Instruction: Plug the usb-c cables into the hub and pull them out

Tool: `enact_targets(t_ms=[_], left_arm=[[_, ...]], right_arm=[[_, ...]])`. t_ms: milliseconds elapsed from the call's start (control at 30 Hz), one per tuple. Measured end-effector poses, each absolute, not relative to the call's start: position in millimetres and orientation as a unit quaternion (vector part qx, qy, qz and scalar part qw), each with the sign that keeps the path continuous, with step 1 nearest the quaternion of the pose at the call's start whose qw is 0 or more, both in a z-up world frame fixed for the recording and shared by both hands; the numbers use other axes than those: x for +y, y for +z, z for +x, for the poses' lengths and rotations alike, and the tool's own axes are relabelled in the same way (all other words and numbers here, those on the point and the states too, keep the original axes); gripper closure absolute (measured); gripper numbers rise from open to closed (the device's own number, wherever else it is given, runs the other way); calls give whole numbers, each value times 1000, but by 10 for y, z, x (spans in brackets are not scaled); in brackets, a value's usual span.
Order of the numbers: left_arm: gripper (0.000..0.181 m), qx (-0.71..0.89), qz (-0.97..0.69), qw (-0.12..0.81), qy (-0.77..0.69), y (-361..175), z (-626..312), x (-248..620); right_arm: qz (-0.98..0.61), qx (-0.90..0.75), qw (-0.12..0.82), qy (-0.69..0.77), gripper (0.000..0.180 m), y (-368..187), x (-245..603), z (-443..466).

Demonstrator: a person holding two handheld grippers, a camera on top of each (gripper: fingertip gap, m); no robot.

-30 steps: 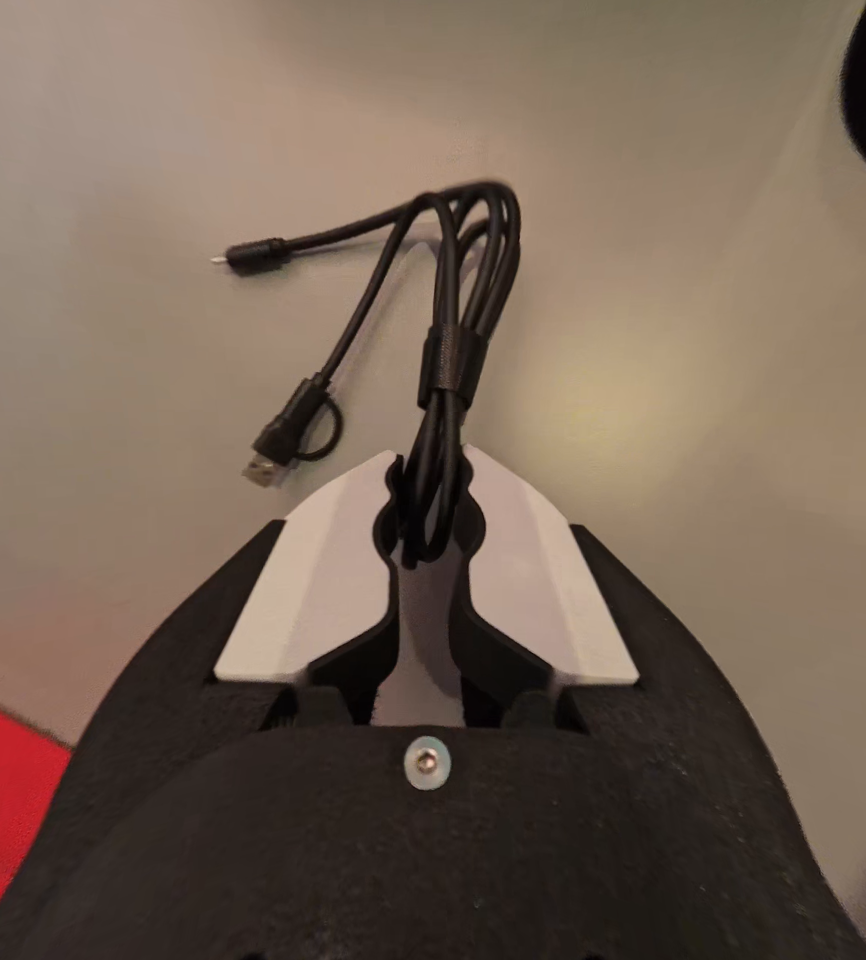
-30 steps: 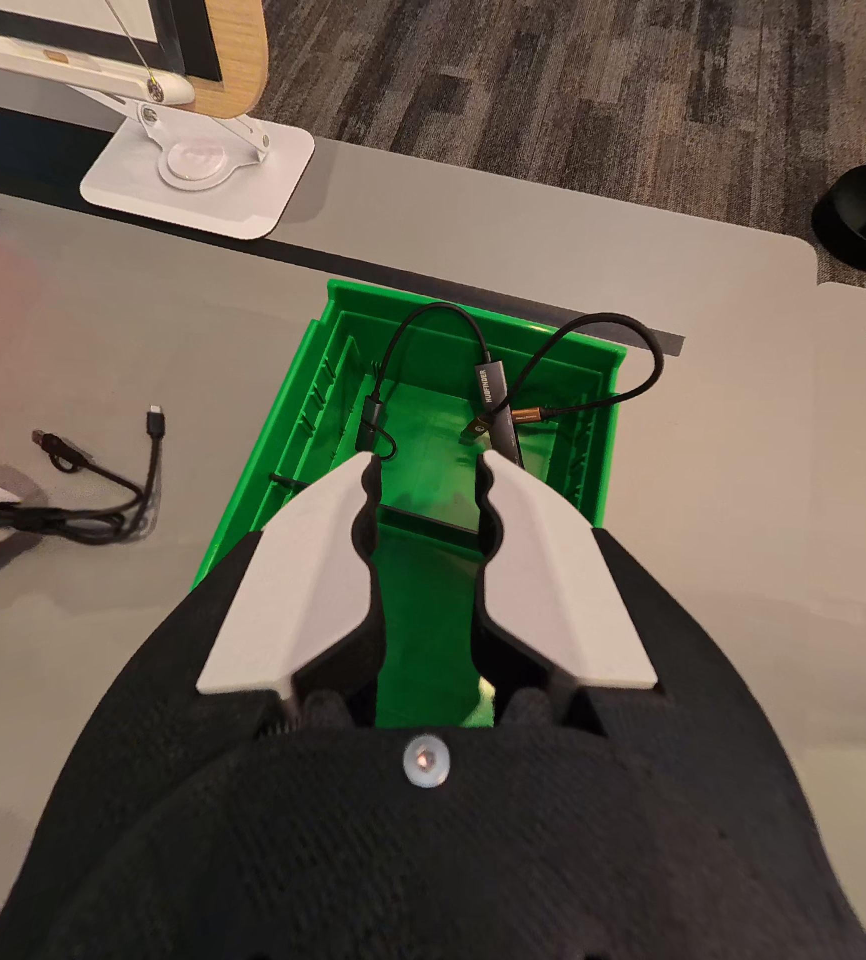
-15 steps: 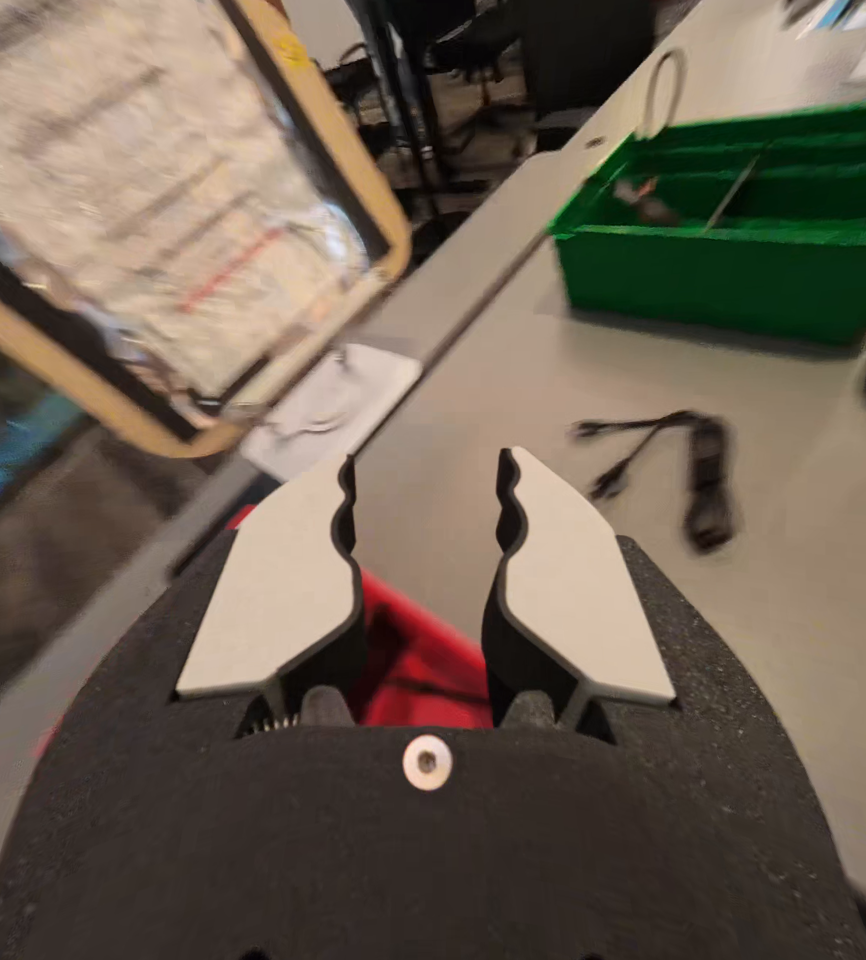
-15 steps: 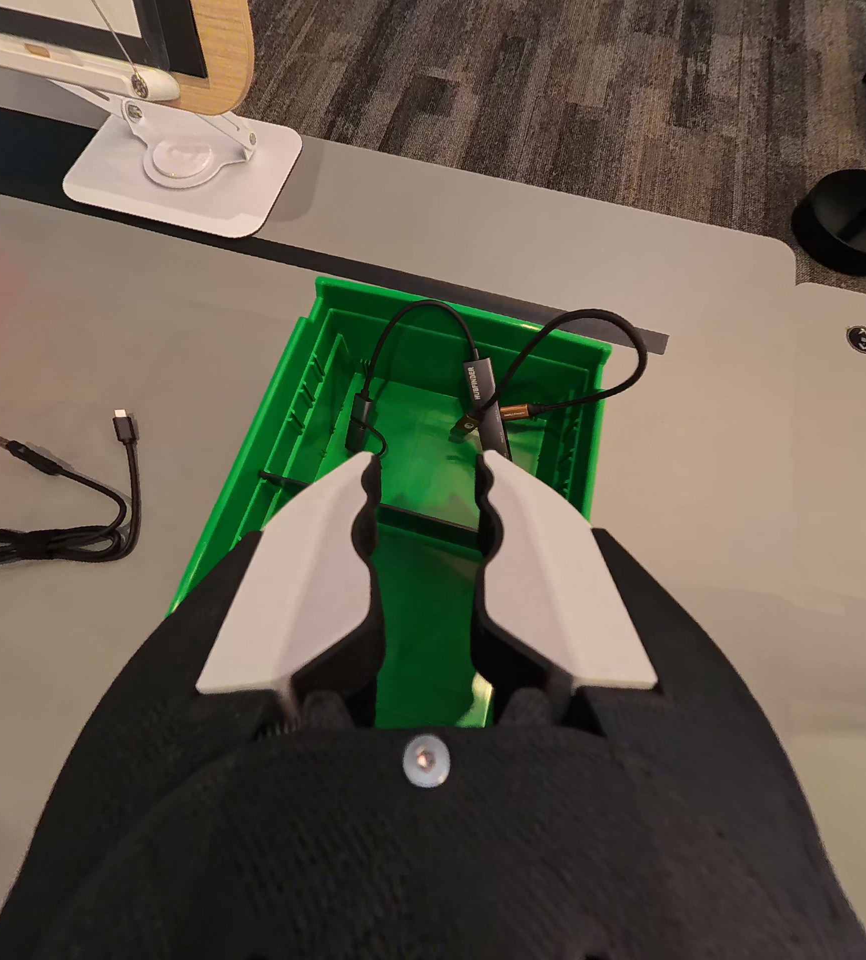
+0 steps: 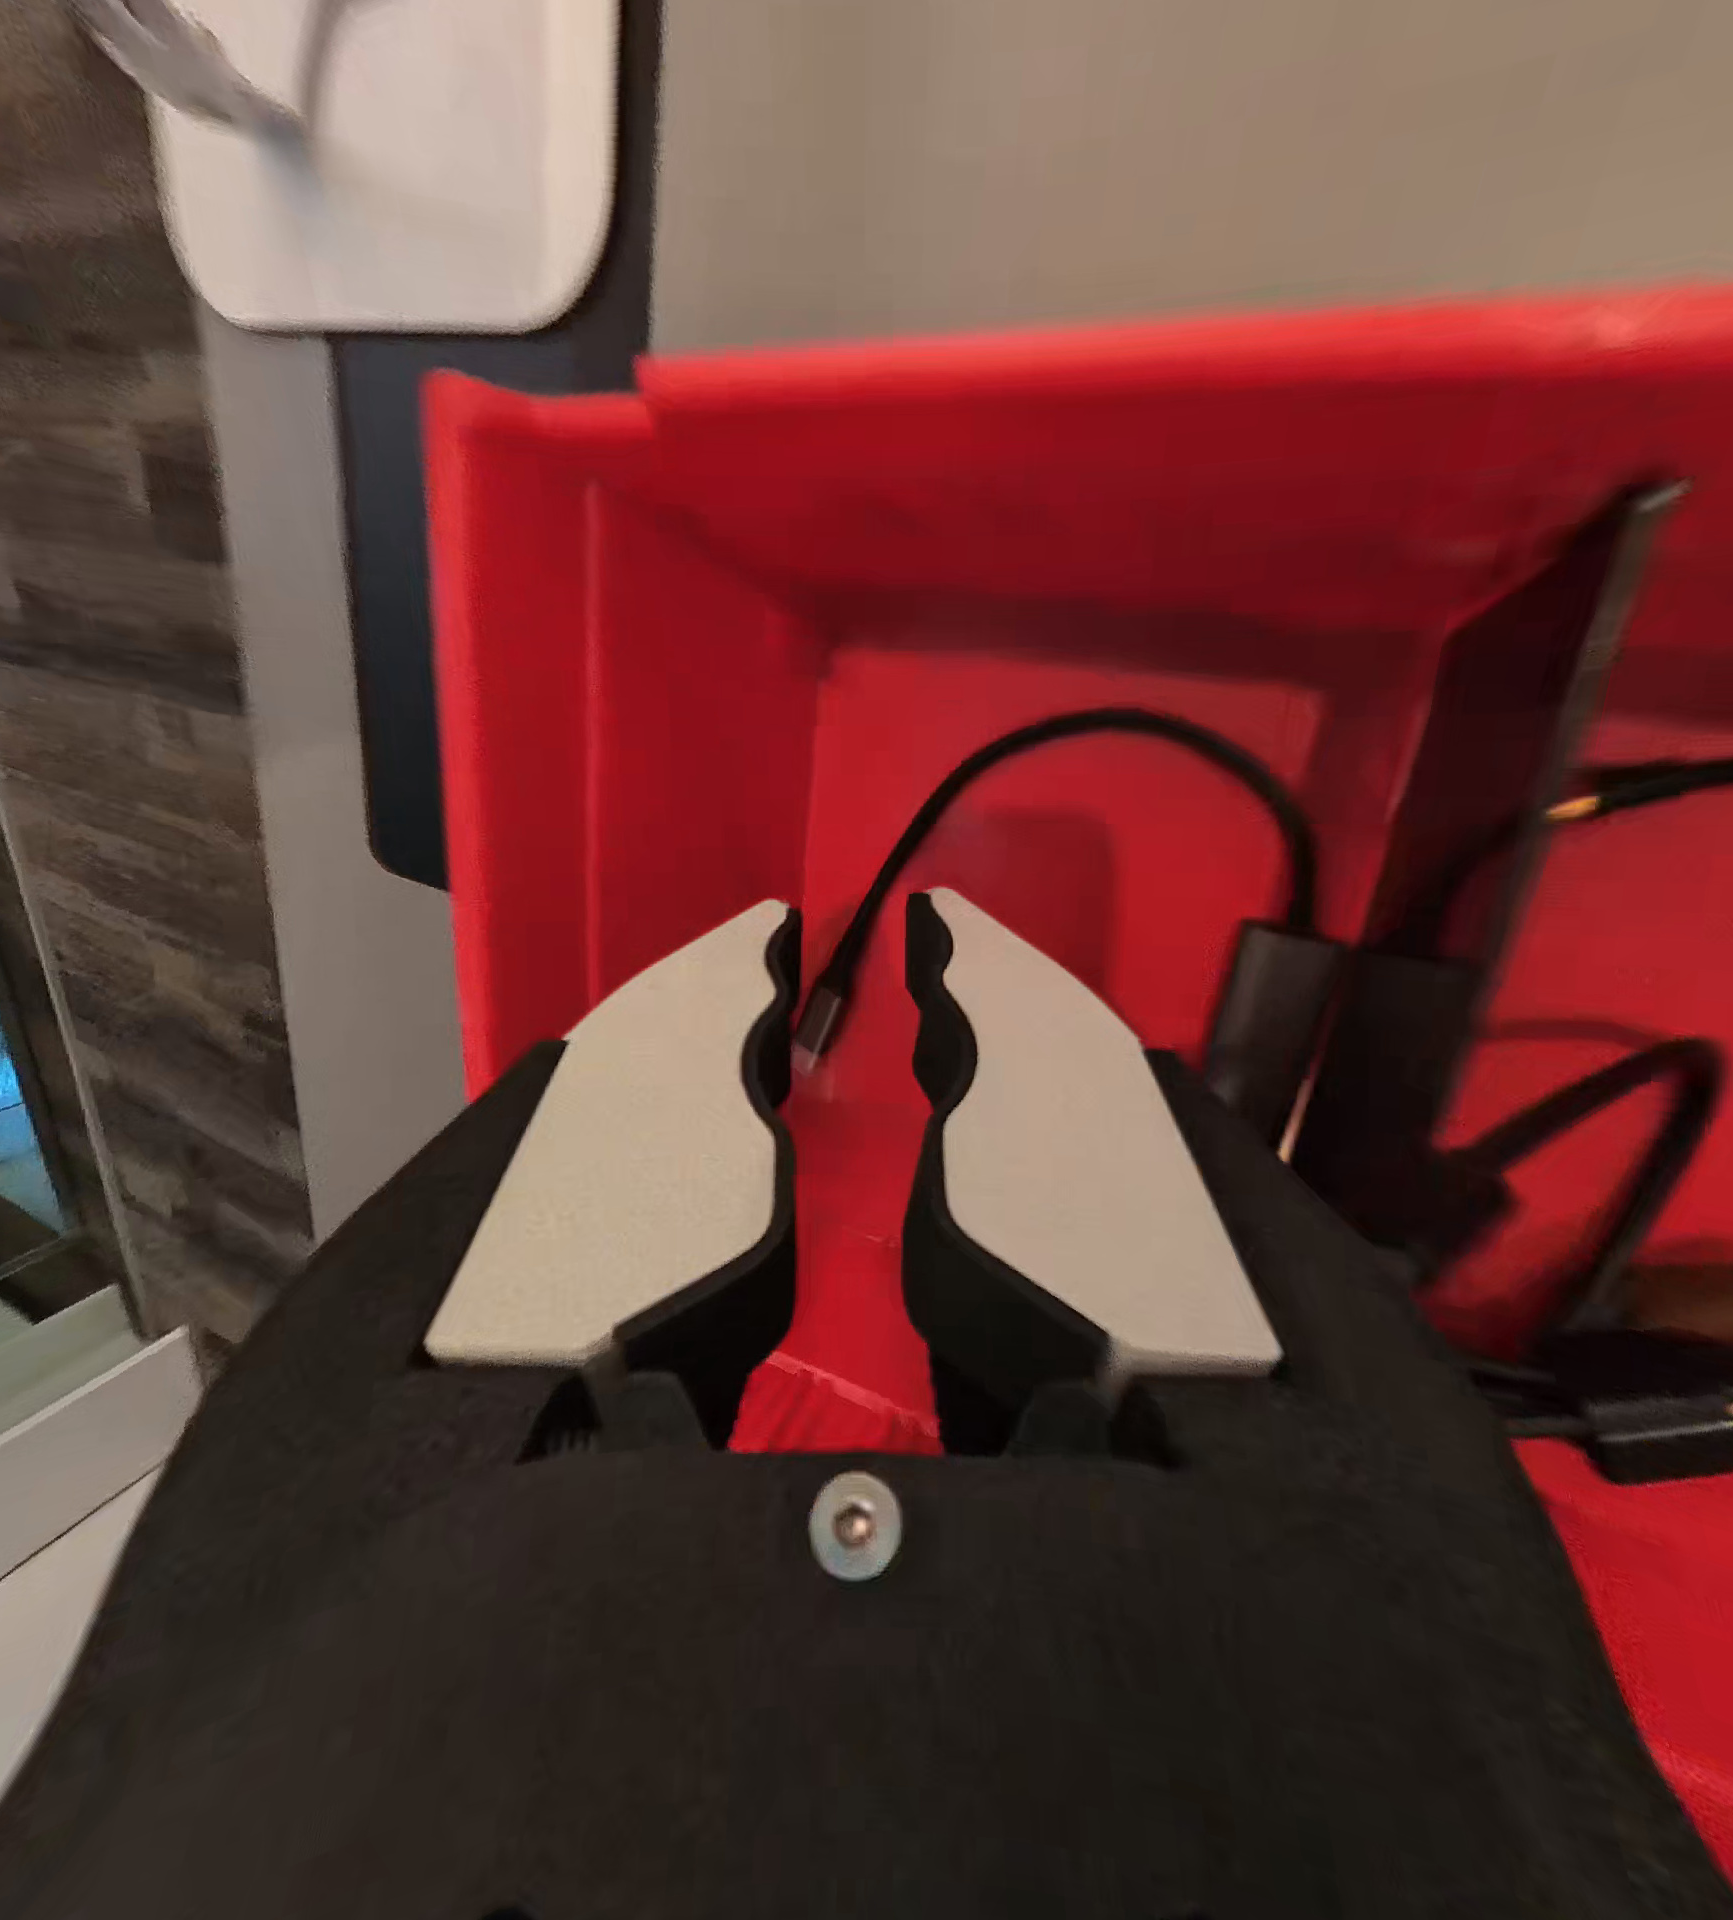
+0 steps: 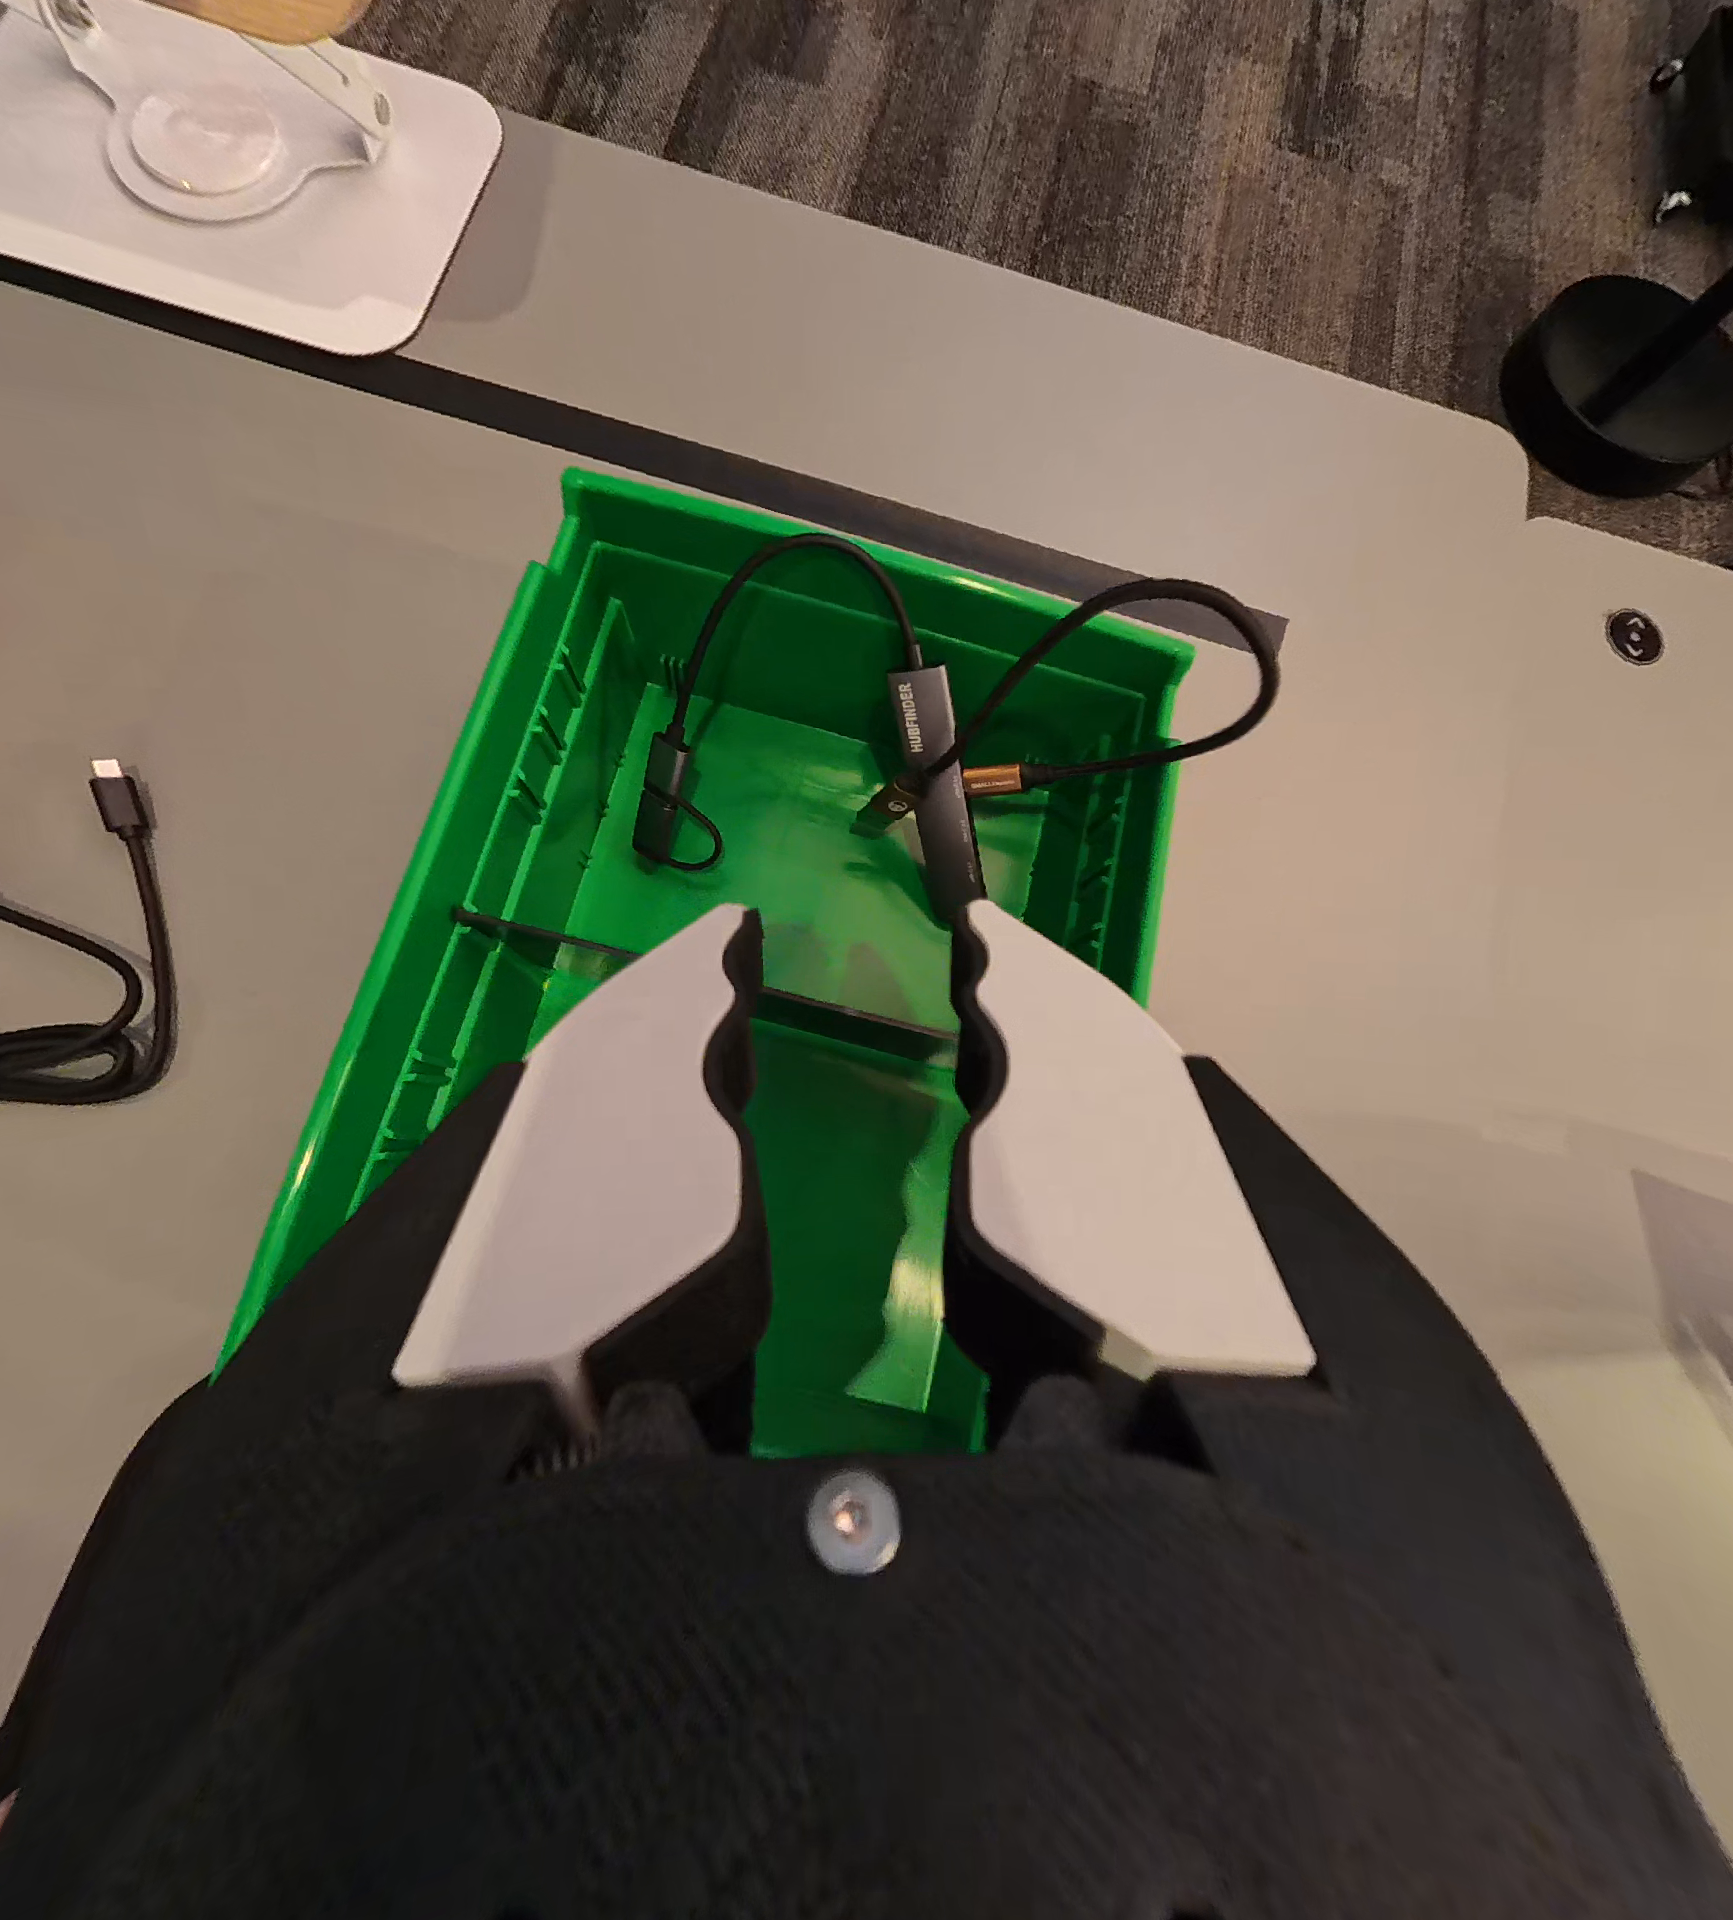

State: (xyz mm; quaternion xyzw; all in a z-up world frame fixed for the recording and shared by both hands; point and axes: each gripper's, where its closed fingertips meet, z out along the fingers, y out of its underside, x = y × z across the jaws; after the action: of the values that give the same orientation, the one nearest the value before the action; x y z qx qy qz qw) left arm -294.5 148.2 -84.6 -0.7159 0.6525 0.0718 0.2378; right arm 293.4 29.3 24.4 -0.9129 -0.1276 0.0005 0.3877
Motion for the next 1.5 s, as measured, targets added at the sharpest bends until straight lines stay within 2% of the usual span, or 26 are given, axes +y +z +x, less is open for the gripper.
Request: enact_targets(t_ms=[167,400,533,867,1267,1367,1500], left_arm=[[162,707,-690,125,88,-1320,-3025,1536],[154,744,-659,88,64,-1504,-2906,1574],[164,733,-676,65,16,-1527,-2908,1527],[175,758,-643,108,10,-1534,-2888,1524],[177,754,-646,88,85,-1492,-3002,1513],[178,736,-658,112,110,-1277,-3059,1525],[181,698,-675,178,163,-713,-3131,1608]], right_arm=[[-915,-139,379,-12,144,223,322,2895],[-920,-169,353,-34,144,154,364,2780],[-917,-189,349,-43,145,153,387,2696],[-915,-197,348,-44,147,143,414,2665],[-913,-202,354,-36,149,148,426,2652],[-912,-204,354,-32,149,141,429,2646],[-908,-211,361,-25,149,163,422,2620]])
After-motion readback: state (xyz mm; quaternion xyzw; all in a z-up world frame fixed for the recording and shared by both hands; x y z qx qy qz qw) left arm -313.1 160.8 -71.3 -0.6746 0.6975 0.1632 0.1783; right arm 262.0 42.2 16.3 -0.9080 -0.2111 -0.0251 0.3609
